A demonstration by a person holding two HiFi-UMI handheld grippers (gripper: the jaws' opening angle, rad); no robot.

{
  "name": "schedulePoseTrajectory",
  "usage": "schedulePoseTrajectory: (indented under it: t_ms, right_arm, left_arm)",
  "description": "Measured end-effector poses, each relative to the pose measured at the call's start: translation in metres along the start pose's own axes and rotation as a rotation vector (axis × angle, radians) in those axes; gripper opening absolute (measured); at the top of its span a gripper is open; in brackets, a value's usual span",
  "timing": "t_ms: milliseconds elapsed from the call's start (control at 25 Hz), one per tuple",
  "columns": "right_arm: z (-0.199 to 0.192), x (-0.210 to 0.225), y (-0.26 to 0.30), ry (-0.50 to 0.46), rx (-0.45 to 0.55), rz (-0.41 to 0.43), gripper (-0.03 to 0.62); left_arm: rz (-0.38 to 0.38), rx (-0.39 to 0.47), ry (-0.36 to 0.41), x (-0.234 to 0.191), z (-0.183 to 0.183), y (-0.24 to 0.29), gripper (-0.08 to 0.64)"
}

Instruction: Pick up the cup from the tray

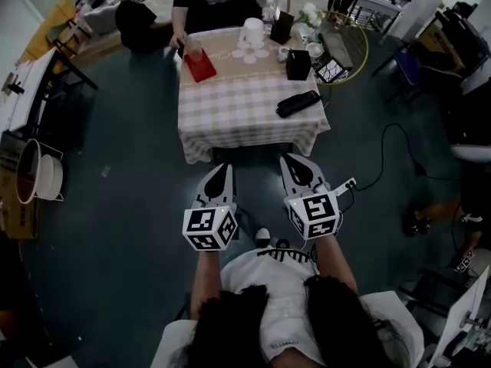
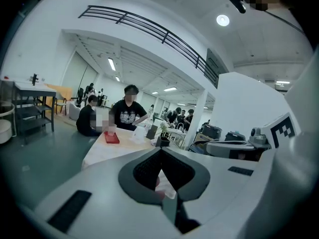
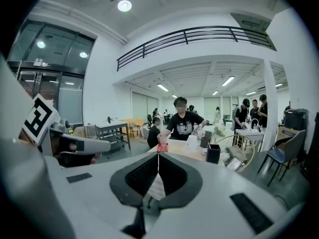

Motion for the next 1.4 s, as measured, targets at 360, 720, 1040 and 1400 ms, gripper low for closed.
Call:
schedulePoseTrajectory:
  t_ms: [360,720,1040,1400]
  right_arm:
    - [0.029,0.006,0.067,0.071,0.056,0.082,0.195]
    - [0.060,-0.004,0.156,0.055,0.052,0.114,0.275]
    - [0.071,-0.016,0.215,0.056,0.021,0.099,0.330]
    - [0.090,-0.031,0.253,0.013,0.054,0.118,0.357]
  left_arm:
    - [0.027,0.002,-0.021,-0.054,0.027,0.044,0.008]
    - [0.061,0.003,-0.022,-0.134,0.068,0.080,0.008]
    - [0.061,-0.004,0.023,-0.190,0.096,0.102,0.008]
    - [0.064,0.019,0.026,-0.218,0.112,0.109,0.008]
Point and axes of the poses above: the fingertips, and each gripper's own axes: y forward along the fingers, x to its right, z out of its top, the point moved 10 cm from there along -y, backward along the fingers, and after that the axes turned 1 degree about y, right-handed, at the moved point
